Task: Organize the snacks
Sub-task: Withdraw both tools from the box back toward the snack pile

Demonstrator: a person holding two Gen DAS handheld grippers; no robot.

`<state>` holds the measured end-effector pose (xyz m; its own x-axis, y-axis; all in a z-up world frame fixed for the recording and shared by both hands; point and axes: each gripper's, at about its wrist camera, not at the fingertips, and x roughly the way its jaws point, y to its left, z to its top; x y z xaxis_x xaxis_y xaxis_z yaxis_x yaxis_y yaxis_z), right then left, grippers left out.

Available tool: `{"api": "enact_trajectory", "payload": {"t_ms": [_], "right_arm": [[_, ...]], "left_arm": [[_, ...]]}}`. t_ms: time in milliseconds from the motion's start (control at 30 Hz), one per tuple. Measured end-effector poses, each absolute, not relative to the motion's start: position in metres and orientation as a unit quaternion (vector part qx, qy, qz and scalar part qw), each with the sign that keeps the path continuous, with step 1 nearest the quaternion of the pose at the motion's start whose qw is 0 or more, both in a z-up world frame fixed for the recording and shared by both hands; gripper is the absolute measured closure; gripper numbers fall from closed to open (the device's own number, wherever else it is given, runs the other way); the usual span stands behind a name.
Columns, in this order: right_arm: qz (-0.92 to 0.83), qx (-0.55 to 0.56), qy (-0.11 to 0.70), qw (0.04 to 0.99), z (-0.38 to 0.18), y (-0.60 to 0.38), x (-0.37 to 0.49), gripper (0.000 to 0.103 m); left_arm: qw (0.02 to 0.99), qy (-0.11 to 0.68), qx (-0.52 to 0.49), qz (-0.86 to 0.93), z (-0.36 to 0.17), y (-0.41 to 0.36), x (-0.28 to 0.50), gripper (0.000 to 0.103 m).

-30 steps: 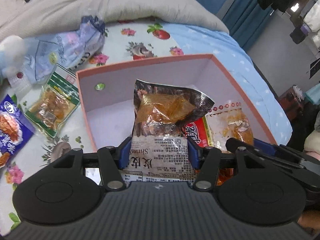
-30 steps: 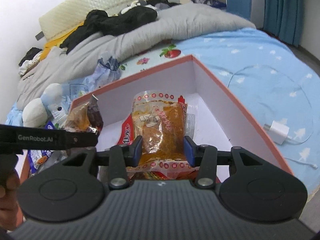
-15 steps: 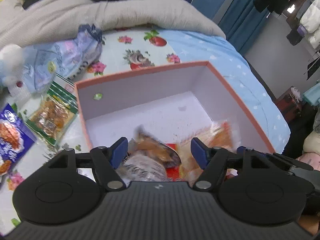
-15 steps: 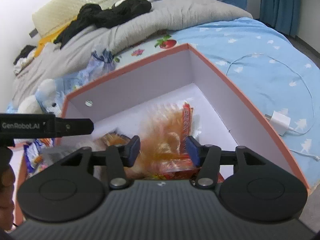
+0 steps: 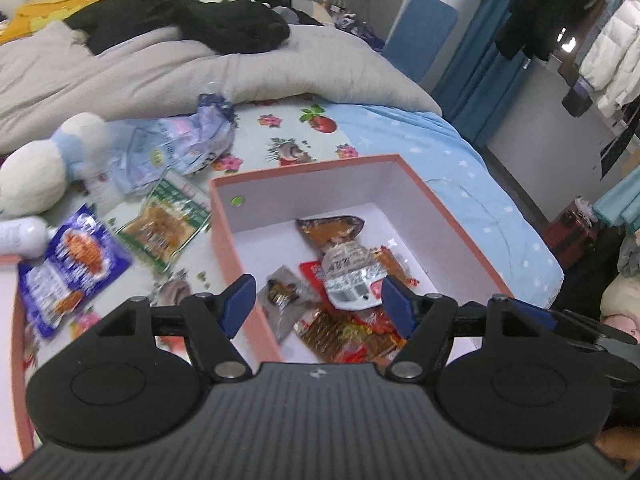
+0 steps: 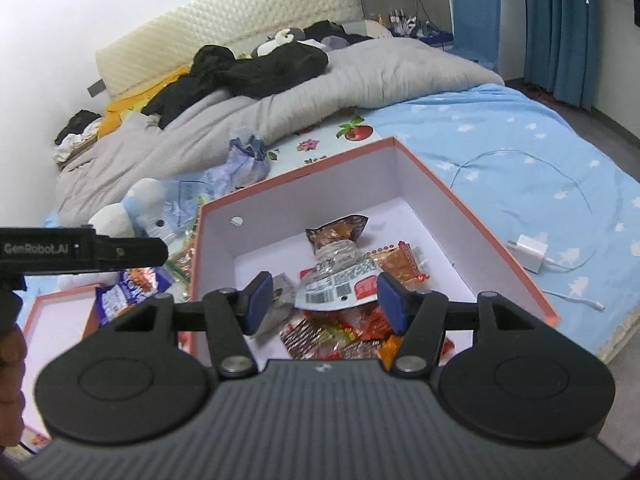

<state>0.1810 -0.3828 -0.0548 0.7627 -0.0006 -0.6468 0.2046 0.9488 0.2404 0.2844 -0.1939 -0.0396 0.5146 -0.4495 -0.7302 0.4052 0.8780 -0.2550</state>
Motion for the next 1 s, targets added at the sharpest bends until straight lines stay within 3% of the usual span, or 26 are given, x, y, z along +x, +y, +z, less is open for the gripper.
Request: {"api": "enact_trajectory", "payload": {"t_ms": [500,1000], "right_arm": [[-0.031,0.124,0.282,0.951,-0.019,-0.335,0.108,0.043],[0.008,0.117,0.263,0.958,-0.017,-0.289,0.063,0.043]], "left_arm": [[0.900,0.366,-0.025,-0.236,-0.002,-0.148,0.182,0.029],[0.916,0.350,-0.037,-0.194,-0.007,-0.083,0.124,0.029]]}}
